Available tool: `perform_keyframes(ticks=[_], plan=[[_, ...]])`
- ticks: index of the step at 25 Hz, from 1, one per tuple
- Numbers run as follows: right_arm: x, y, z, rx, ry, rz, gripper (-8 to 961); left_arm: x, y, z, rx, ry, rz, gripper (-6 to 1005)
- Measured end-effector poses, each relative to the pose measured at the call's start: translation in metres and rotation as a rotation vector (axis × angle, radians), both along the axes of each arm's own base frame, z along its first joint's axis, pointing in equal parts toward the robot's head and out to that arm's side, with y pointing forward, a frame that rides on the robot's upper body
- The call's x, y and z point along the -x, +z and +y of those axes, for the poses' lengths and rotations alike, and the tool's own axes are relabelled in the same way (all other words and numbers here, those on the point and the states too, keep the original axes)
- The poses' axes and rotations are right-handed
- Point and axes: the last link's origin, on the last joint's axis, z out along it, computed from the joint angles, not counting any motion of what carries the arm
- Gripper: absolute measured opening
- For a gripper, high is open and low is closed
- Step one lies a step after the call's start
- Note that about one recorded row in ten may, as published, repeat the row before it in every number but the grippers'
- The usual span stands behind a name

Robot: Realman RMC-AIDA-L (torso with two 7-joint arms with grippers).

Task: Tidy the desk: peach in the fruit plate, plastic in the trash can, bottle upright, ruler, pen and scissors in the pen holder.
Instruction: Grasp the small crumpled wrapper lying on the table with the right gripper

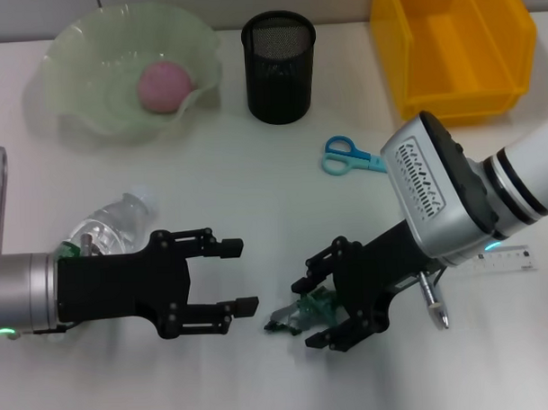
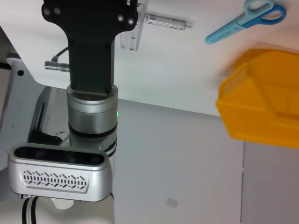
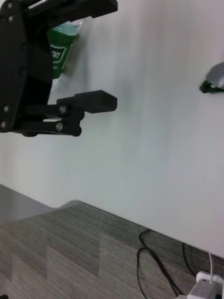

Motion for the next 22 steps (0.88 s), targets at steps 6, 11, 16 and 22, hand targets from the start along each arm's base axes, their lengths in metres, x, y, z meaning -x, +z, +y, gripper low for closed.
perform_keyframes(ticks=[6, 11, 16, 22], plan=[[0.0001, -0.0003, 0.0003, -0.004, -0.002, 0.002, 685, 0.0015, 0.0010, -0.0001, -0.005, 0.007, 0.000, 744], [-0.0001, -0.0005, 0.0014, -0.012, -0.005, 0.000, 686, 0.0016, 0.0011, -0.0001, -0.005, 0.008, 0.000, 744], [-0.0001, -0.0006, 0.0018, -0.015, -0.007, 0.000, 672, 0.0015, 0.0017, 0.0005, -0.005, 0.013, -0.001, 744], [-0.0013, -0.0003, 0.0013, -0.018, -0.008, 0.000, 643, 0.0016, 0.0025, 0.0011, -0.007, 0.016, -0.003, 743]])
